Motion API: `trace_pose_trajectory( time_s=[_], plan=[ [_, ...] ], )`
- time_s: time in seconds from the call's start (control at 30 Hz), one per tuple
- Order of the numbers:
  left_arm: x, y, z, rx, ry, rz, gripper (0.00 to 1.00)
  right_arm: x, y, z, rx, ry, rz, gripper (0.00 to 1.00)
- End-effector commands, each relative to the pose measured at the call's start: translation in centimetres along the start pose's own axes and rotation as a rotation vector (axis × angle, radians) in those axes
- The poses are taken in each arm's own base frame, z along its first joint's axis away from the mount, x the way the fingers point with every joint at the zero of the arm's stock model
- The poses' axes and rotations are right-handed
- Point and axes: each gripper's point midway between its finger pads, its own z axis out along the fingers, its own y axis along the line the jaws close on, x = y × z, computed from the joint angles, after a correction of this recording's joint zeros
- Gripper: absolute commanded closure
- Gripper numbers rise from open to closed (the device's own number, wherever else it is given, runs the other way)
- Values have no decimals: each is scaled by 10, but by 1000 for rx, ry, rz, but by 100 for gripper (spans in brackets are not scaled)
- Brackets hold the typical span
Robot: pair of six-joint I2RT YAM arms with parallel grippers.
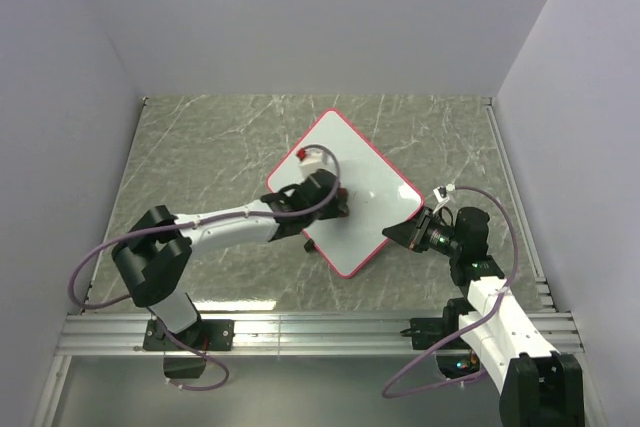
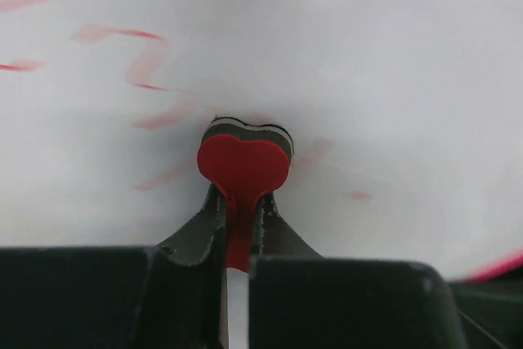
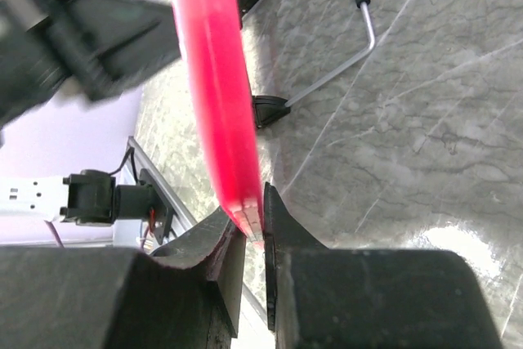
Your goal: Erase the whiteboard
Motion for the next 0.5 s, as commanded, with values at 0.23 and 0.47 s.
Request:
trace_pose_trajectory(
  time_s=[0.23,0.47],
  plan=[
    [-1,132,10,-236,73,-69,100,1,0,2,1,18,-3,100],
    [-7,91,2,-131,69,-101,100,7,-1,2,7,40,-11,100]
  ],
)
